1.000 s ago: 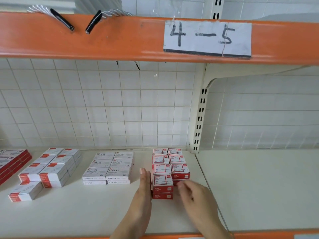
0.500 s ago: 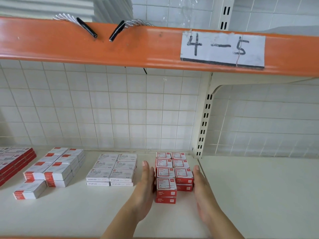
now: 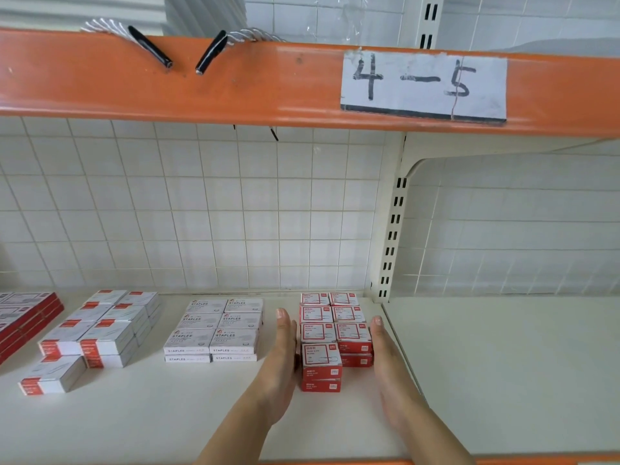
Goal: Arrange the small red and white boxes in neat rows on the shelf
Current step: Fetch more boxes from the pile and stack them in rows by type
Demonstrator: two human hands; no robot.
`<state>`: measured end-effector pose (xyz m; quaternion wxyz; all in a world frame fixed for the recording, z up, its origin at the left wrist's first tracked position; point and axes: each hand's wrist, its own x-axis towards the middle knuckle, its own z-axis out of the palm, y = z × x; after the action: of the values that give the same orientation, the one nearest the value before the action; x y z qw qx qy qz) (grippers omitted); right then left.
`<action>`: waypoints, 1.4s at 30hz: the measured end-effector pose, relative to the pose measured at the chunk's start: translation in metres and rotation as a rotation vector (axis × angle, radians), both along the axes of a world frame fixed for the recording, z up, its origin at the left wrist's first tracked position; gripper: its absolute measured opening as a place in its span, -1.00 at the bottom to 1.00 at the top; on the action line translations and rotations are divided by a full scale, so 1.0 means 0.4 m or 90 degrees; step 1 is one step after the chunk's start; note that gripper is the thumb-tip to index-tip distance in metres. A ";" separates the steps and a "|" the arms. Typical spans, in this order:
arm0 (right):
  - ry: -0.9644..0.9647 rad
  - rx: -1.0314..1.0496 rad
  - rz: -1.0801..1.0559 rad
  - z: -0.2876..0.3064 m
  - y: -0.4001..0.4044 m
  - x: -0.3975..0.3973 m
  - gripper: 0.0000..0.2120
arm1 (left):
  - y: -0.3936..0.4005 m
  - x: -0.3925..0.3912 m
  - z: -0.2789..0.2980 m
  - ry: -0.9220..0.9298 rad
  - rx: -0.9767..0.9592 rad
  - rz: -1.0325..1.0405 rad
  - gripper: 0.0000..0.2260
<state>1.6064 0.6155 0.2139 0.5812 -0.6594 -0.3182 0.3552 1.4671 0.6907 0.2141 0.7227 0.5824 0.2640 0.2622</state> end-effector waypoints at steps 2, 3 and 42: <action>0.028 -0.011 -0.017 0.011 0.015 0.023 -0.26 | 0.010 0.010 0.010 0.002 -0.008 0.051 -0.51; 0.038 -0.012 -0.023 0.021 0.026 0.033 -0.33 | 0.018 0.013 0.018 -0.001 -0.021 0.072 -0.56; -0.521 -0.077 -0.008 0.086 0.203 0.111 -0.63 | 0.014 -0.010 0.045 0.148 0.081 0.071 -0.27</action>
<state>1.6510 0.6966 0.2485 0.3692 -0.7809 -0.4977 0.0786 1.4633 0.6962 0.2321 0.6331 0.6380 0.3609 0.2488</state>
